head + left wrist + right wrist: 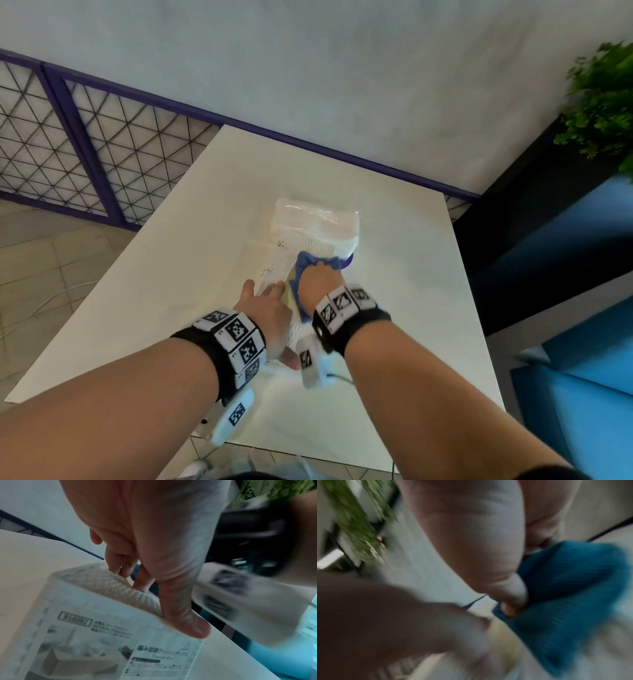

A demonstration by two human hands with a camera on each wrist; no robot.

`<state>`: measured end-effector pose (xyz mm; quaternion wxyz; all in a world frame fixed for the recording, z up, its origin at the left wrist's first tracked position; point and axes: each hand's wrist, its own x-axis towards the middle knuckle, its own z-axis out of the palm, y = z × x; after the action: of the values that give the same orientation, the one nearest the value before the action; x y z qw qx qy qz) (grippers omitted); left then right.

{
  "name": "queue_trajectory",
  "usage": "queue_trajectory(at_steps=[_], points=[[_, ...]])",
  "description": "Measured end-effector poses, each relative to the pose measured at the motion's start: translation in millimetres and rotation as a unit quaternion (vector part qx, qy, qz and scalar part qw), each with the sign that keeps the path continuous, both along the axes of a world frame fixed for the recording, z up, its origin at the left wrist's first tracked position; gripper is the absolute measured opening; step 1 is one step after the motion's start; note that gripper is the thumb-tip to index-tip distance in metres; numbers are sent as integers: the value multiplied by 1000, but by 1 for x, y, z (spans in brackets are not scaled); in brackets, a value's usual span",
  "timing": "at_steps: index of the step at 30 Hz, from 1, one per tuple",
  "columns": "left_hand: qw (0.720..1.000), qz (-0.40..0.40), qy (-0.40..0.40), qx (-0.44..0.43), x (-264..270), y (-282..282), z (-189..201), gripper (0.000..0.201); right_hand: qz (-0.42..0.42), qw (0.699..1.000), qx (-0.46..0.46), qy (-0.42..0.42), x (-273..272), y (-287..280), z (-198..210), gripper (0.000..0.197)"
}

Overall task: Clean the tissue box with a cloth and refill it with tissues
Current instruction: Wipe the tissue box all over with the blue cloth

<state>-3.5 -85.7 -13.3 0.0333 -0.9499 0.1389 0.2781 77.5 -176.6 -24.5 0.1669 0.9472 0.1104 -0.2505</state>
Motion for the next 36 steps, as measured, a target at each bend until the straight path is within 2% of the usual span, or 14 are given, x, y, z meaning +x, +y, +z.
queue_trajectory(at_steps=[3,7,10,13,19,21,23,25,27,30,33,36], points=[[1000,5,-7,-14,0,0,0,96,-10,1000,19,11,-25,0,-5,51],[1000,5,-1,-18,-4,3,4,90,-47,995,82,-29,9,-13,8,65],[999,2,-41,-33,-8,6,2,100,-31,996,84,3,17,-18,13,71],[996,-7,-75,-37,-9,7,0,111,26,997,77,-6,-13,-24,12,66],[991,-7,-122,-62,-11,11,-6,110,94,987,131,9,-83,-27,20,41],[990,-17,-132,-55,-13,11,-6,109,60,982,179,20,-90,-37,30,34],[992,-47,-117,-27,-13,12,-4,104,-41,965,257,16,-88,-56,44,26],[995,-78,-70,0,-12,16,4,97,-136,944,300,-28,-80,-80,59,21],[993,-111,-21,24,-8,25,16,93,-196,926,310,-85,-71,-106,70,17],[984,-157,23,80,-2,36,37,88,-221,919,298,-134,-64,-137,81,18],[993,-114,-7,6,0,36,33,85,-229,907,311,-167,-60,-144,83,18],[996,-66,-37,-54,-8,28,16,74,-211,901,338,-172,-55,-125,74,22]])
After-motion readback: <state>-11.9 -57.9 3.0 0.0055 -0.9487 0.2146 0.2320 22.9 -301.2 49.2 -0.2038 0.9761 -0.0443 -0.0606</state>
